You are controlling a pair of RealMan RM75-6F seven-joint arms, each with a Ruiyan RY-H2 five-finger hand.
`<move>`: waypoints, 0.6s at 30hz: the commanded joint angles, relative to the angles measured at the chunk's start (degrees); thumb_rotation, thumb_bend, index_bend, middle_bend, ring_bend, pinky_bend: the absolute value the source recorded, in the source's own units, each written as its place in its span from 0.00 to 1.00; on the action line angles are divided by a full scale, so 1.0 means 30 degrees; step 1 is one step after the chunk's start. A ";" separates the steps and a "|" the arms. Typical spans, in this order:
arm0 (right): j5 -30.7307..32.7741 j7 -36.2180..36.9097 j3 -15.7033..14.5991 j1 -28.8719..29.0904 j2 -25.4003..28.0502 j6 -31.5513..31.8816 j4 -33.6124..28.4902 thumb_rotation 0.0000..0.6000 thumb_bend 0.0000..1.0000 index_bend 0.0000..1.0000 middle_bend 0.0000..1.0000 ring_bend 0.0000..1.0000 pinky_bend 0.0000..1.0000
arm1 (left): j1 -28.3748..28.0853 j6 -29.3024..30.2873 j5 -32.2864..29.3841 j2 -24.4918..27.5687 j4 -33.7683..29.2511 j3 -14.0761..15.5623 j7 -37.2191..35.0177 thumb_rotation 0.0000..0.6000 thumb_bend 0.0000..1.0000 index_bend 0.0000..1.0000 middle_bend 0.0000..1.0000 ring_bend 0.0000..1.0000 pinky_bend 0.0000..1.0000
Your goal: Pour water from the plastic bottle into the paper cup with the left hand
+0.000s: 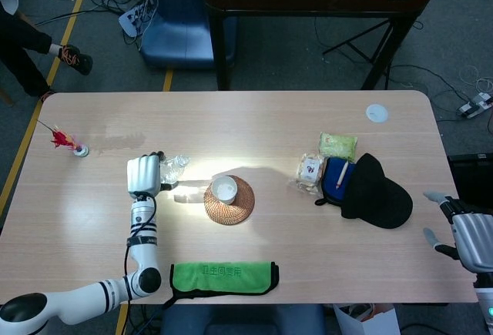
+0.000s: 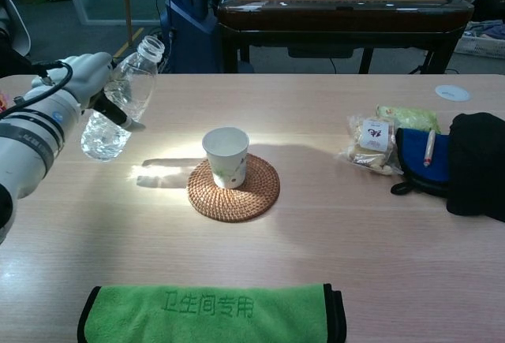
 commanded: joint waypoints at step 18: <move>0.0194 -0.0216 -0.0029 0.0071 -0.0115 -0.0230 0.0059 1.00 0.30 0.24 0.29 0.33 0.47 | 0.2249 -0.0527 -0.0708 0.0434 0.0056 -0.0784 -0.6804 1.00 0.05 0.70 0.86 0.64 0.70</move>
